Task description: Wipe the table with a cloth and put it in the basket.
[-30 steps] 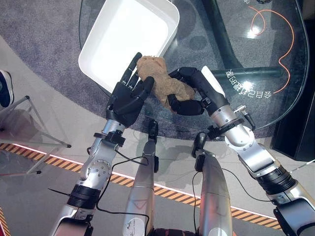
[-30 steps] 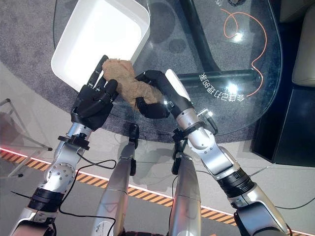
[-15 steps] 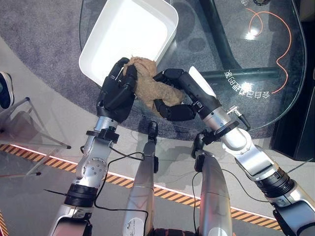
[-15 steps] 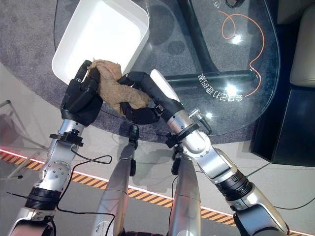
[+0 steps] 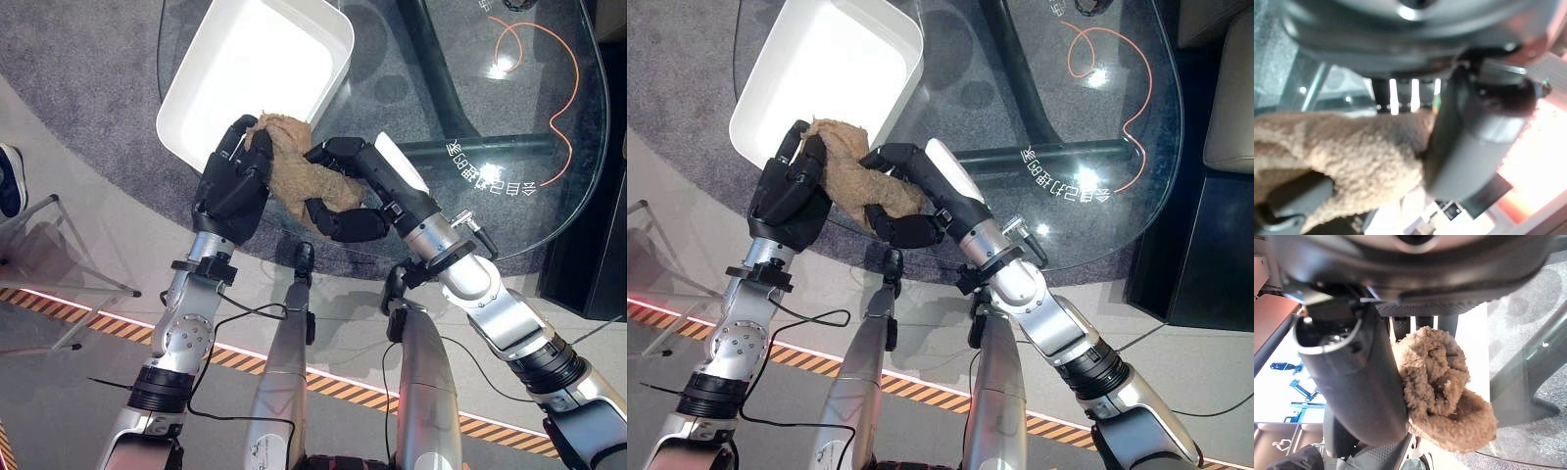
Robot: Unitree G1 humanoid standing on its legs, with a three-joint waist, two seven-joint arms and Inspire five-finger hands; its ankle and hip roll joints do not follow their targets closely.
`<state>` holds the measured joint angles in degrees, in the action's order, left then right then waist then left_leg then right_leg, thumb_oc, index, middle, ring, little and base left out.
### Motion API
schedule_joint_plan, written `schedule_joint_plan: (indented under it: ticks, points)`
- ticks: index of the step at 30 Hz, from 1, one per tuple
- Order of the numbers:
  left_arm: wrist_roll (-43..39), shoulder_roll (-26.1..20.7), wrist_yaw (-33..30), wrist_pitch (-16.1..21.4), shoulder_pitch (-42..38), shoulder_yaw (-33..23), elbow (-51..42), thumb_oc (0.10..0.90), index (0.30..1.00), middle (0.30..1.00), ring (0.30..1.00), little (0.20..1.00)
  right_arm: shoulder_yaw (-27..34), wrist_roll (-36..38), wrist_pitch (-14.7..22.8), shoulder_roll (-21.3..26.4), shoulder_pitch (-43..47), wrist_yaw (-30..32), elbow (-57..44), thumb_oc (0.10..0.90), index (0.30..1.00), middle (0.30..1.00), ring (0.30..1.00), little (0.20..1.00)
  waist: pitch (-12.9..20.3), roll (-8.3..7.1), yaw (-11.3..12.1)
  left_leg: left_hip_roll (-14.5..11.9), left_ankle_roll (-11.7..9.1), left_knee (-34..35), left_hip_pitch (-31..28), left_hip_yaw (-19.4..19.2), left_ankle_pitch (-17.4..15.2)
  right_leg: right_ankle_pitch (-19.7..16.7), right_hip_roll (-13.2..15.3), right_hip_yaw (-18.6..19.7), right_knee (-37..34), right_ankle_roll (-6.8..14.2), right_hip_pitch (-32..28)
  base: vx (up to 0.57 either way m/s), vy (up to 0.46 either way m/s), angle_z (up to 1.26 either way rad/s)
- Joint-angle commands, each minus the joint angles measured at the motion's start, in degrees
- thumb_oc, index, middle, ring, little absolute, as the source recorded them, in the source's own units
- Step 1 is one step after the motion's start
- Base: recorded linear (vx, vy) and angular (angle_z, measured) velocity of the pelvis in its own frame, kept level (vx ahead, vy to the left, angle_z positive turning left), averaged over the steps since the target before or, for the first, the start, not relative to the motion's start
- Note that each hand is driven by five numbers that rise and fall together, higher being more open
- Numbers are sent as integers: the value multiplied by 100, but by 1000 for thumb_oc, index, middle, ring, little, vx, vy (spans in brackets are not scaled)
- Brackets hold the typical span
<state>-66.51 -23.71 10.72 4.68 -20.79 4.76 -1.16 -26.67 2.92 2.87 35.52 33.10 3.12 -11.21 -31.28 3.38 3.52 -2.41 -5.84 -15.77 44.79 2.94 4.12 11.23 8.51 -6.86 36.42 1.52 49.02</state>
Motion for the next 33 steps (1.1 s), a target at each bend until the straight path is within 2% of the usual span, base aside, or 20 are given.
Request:
schedule_joint_plan:
  ticks: [1, 7, 12, 26, 33]
  points:
    - [113, 110, 585, 353, -414, 327, -923, 100, 300, 300, 300, 200, 116, 227, 601, -456, 915, 167, -835, 800, 900, 900, 900, 900, 148, -19, -10, 532, 432, -408, -264, -267, -418, -761, -365, -282, -1075, 209, -503, 0, 0, 0]
    - [131, 146, 481, 425, -408, 295, -950, 100, 300, 300, 300, 200, 128, 224, 604, -502, 886, 156, -833, 800, 900, 900, 900, 900, 148, -23, -7, 537, 433, -410, -273, -264, -425, -752, -362, -291, -1068, 210, -512, 0, 0, 0]
    - [77, 223, 387, 637, -376, 235, -947, 100, 300, 300, 300, 200, 150, 199, 566, -564, 881, 137, -834, 800, 900, 900, 900, 900, 148, -19, 8, 546, 430, -403, -273, -258, -419, -751, -356, -295, -1081, 208, -521, 0, 0, 0]
    - [266, 552, -179, 1460, -369, 7, -957, 100, 300, 300, 300, 200, 204, 84, 541, -774, 904, 177, -735, 800, 900, 900, 900, 900, 148, -63, 57, 578, 436, -423, -255, -211, -429, -724, -362, -324, -1044, 194, -501, 0, 0, 0]
    - [583, 640, -677, 1886, -406, -85, -945, 100, 300, 300, 300, 200, 185, 45, 493, -865, 970, 215, -677, 800, 900, 900, 900, 900, 148, -78, 84, 586, 433, -433, -255, -194, -425, -714, -365, -331, -1036, 189, -512, 0, 0, 0]
